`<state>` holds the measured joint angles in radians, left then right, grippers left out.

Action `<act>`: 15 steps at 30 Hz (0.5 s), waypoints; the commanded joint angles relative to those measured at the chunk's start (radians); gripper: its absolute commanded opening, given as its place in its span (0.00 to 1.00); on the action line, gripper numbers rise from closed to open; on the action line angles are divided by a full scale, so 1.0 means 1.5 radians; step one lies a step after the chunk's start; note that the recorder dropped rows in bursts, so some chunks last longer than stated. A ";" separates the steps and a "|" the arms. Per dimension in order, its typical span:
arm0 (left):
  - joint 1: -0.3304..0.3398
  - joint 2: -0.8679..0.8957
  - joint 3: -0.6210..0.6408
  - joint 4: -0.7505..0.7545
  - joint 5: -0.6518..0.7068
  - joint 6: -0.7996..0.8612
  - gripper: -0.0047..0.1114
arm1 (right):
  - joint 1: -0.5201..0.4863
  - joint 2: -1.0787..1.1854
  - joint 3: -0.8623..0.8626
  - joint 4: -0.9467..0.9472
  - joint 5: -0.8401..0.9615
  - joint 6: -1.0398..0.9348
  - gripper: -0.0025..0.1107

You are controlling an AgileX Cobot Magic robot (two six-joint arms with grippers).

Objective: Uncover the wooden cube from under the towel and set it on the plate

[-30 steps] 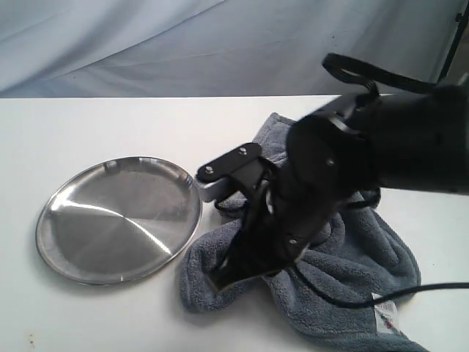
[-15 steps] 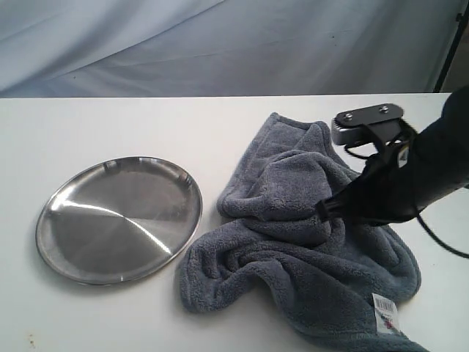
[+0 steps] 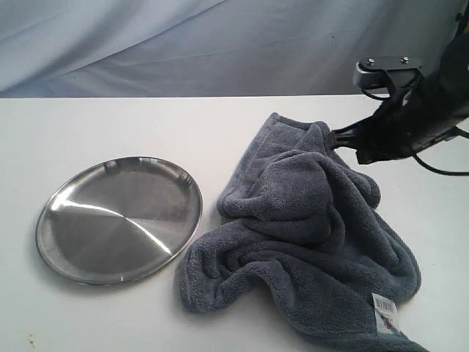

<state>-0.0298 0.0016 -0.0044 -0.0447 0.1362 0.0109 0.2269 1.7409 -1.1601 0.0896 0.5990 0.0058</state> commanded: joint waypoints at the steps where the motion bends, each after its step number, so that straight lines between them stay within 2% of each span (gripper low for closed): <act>1: 0.001 -0.001 0.003 0.000 0.000 -0.002 0.05 | 0.018 0.066 -0.096 0.075 0.066 -0.056 0.02; 7: 0.001 -0.001 0.003 0.000 0.000 0.000 0.05 | 0.105 0.101 -0.164 0.080 0.063 -0.056 0.02; 15: 0.001 -0.001 0.003 0.000 0.000 0.000 0.05 | 0.231 0.102 -0.175 0.090 0.056 -0.048 0.02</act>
<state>-0.0298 0.0016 -0.0044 -0.0447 0.1362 0.0109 0.5266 1.8935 -1.4163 0.2166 0.6693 -0.0671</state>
